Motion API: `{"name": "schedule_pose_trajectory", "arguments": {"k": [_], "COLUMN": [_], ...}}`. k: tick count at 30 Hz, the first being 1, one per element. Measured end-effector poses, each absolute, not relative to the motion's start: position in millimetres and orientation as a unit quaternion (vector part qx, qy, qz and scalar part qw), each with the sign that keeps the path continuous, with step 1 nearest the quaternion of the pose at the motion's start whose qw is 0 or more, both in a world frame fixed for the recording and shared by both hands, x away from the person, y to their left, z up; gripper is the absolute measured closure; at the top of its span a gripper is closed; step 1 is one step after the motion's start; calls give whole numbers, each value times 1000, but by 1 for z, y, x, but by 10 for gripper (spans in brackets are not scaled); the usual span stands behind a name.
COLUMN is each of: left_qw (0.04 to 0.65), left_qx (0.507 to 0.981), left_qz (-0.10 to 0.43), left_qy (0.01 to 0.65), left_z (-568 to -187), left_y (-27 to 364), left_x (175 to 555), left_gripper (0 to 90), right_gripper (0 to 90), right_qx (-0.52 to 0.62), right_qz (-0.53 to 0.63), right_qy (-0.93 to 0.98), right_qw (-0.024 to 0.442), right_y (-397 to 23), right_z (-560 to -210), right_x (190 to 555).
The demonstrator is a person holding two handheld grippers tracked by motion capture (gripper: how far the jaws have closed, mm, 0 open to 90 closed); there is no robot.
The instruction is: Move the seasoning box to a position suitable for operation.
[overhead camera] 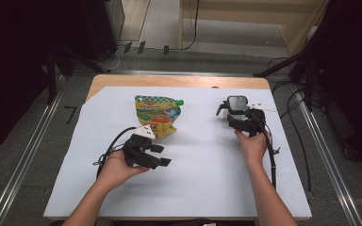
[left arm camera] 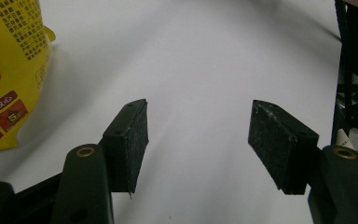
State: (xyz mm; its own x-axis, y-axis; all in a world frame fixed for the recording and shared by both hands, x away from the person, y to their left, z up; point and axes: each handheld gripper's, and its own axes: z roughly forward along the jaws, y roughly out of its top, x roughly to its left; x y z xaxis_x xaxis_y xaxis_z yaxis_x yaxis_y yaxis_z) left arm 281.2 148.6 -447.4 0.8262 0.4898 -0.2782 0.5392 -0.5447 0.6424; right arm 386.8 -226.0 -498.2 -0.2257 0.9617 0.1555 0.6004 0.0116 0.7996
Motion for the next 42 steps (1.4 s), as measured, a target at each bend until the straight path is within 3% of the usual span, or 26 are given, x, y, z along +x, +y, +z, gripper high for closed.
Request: {"name": "schedule_pose_trajectory", "arguments": {"k": [16, 29, 42], "left_qw": [377, 379, 377], "left_qx": [878, 878, 878], "left_qz": [-36, -39, -36], "left_qy": [292, 291, 293], "left_z": [-448, -449, -450], "left_y": [147, 148, 149], "left_x": [280, 281, 282], "left_gripper": [386, 386, 388], "right_gripper": [89, 154, 157], "right_qx": [605, 608, 609], "right_qz": [397, 365, 366], "right_qy": [645, 645, 652], "right_qw": [245, 284, 264], "right_y": [-214, -204, -213], "right_z": [-510, -516, -512], "right_x": [415, 416, 414]}}
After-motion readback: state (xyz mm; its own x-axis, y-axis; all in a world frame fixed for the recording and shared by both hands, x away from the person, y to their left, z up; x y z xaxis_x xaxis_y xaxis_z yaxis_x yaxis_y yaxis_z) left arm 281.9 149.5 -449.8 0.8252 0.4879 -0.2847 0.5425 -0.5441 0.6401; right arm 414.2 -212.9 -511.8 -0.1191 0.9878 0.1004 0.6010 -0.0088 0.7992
